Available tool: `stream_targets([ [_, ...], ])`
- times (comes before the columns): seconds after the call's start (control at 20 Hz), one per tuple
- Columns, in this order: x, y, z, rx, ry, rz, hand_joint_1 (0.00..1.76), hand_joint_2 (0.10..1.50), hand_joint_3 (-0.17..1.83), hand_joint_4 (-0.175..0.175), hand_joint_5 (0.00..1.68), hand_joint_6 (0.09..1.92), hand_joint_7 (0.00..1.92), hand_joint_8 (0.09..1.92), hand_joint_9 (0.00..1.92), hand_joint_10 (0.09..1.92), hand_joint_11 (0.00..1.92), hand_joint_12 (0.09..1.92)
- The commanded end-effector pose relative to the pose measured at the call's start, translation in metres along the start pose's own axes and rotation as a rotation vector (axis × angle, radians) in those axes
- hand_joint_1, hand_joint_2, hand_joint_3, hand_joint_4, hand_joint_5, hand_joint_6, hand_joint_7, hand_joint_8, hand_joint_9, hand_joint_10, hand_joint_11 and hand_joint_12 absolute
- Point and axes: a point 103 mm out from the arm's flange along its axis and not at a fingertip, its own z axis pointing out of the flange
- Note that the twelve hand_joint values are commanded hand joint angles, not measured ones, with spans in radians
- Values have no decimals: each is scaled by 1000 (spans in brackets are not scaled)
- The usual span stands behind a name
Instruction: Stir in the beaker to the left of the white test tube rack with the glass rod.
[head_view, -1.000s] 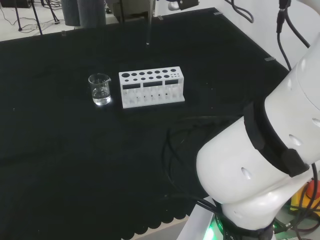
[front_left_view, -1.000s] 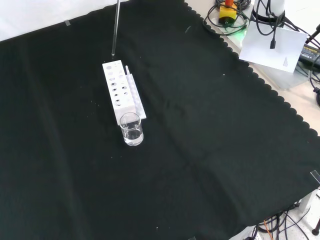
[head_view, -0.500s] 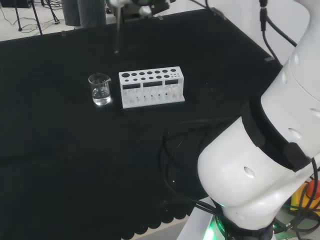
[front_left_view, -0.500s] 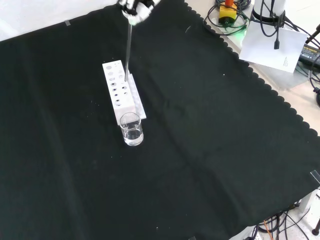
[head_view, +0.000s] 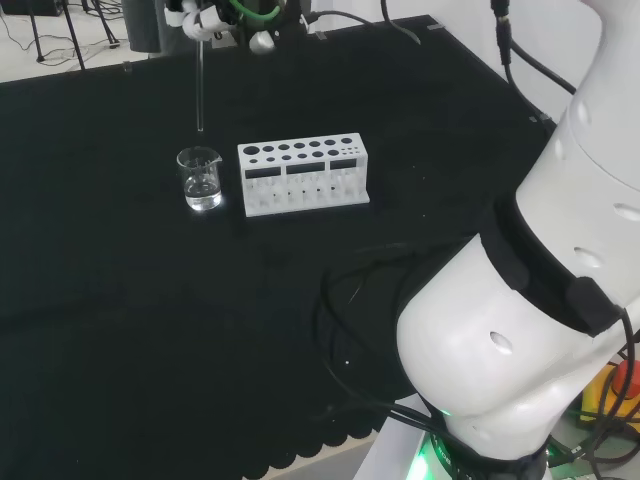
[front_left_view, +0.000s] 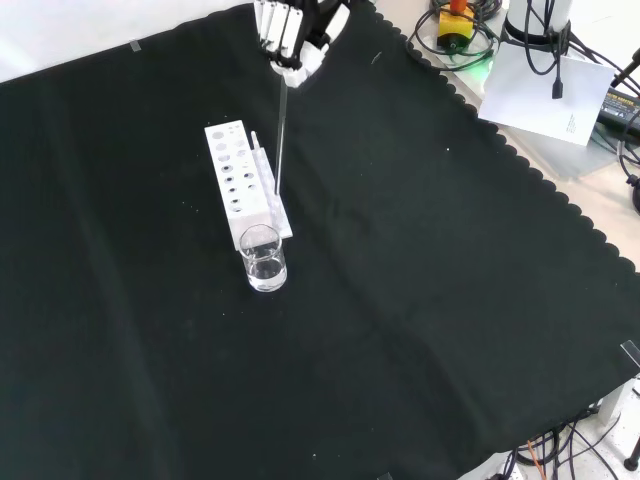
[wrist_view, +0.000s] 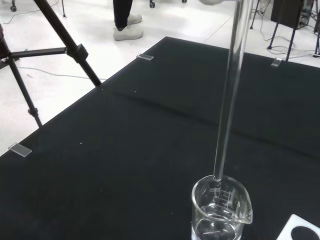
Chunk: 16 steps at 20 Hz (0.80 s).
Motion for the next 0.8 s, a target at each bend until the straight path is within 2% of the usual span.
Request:
stream_targets([
  [0.05, 0, 13, 11, 18, 6, -25, 1395, 1103, 0, -175, 973, 631, 856, 1283, 1102, 1106, 1524, 766],
  [0.3, -7, 24, 23, 33, 12, -31, 1395, 1103, 0, -175, 974, 630, 856, 1282, 1102, 1105, 1524, 765],
  [0.35, -8, 26, 26, 37, 16, -34, 1365, 1083, -14, -175, 1076, 505, 960, 1204, 1257, 1017, 1535, 761],
  [0.4, -10, 28, 29, 38, 20, -35, 1374, 1069, 6, -175, 1089, 472, 959, 1189, 1248, 996, 1542, 745],
  [0.55, -15, 33, 36, 49, 29, -42, 1394, 1084, 11, -175, 1019, 559, 890, 1242, 1143, 1055, 1539, 734],
  [0.8, -21, 40, 44, 53, 32, -44, 1396, 1099, 0, -175, 986, 610, 864, 1270, 1111, 1090, 1533, 743],
])
